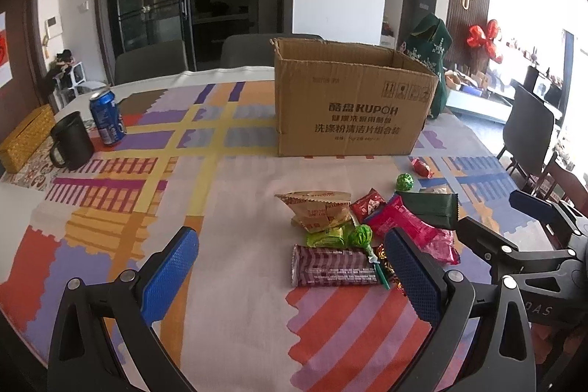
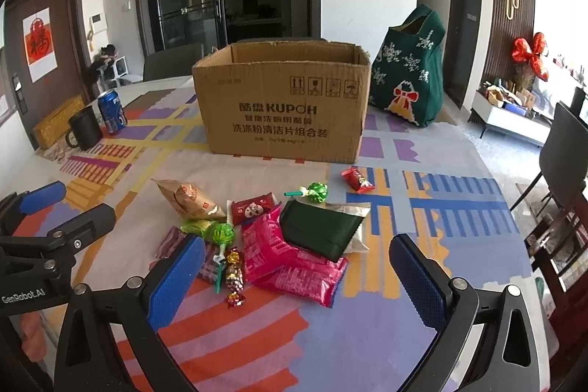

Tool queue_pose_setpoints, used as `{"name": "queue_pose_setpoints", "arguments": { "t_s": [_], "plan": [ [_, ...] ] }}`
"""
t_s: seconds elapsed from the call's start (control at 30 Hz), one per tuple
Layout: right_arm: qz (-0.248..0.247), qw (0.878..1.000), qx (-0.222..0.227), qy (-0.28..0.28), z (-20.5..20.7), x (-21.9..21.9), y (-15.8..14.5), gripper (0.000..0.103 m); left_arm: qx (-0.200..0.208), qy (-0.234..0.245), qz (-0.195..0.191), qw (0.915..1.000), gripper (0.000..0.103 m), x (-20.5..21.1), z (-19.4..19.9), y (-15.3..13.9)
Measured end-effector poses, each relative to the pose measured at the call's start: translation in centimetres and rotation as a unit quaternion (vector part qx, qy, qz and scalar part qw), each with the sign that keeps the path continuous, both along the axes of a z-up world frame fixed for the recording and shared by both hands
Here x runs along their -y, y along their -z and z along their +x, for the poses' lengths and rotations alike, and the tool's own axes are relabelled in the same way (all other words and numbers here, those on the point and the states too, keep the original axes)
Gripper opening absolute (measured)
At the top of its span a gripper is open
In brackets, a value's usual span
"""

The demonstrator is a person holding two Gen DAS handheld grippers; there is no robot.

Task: Organize snacks
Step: 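Grasp the Fortune Biscuits wrapper with left tool while right tool grasps pink bag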

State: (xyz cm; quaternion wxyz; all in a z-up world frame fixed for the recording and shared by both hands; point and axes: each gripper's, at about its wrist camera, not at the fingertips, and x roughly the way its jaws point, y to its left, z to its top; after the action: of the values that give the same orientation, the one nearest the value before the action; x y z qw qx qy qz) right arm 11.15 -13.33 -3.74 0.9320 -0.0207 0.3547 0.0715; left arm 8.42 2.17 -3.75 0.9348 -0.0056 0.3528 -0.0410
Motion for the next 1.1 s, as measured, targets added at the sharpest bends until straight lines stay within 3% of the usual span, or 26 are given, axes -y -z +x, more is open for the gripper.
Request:
{"name": "queue_pose_setpoints", "arguments": {
  "t_s": [0.27, 0.73, 1.1],
  "plan": [
    [-0.001, 1.0, -0.02, -0.008, 2.2, -0.8, 1.6, 0.094, -0.026, 0.03, -0.014, 0.9991, 0.1, -0.1, 2.7, 1.7],
    [0.036, 0.994, -0.099, -0.038, 5.2, -1.2, 5.4, 0.07, -0.056, 0.055, -0.029, 0.9965, 0.095, 1.0, 6.7, 4.2],
    [0.057, 0.989, -0.127, -0.049, 7.0, -1.4, 6.9, 0.061, -0.077, 0.061, -0.037, 0.9945, 0.084, 1.6, 9.0, 5.5]
  ]
}}
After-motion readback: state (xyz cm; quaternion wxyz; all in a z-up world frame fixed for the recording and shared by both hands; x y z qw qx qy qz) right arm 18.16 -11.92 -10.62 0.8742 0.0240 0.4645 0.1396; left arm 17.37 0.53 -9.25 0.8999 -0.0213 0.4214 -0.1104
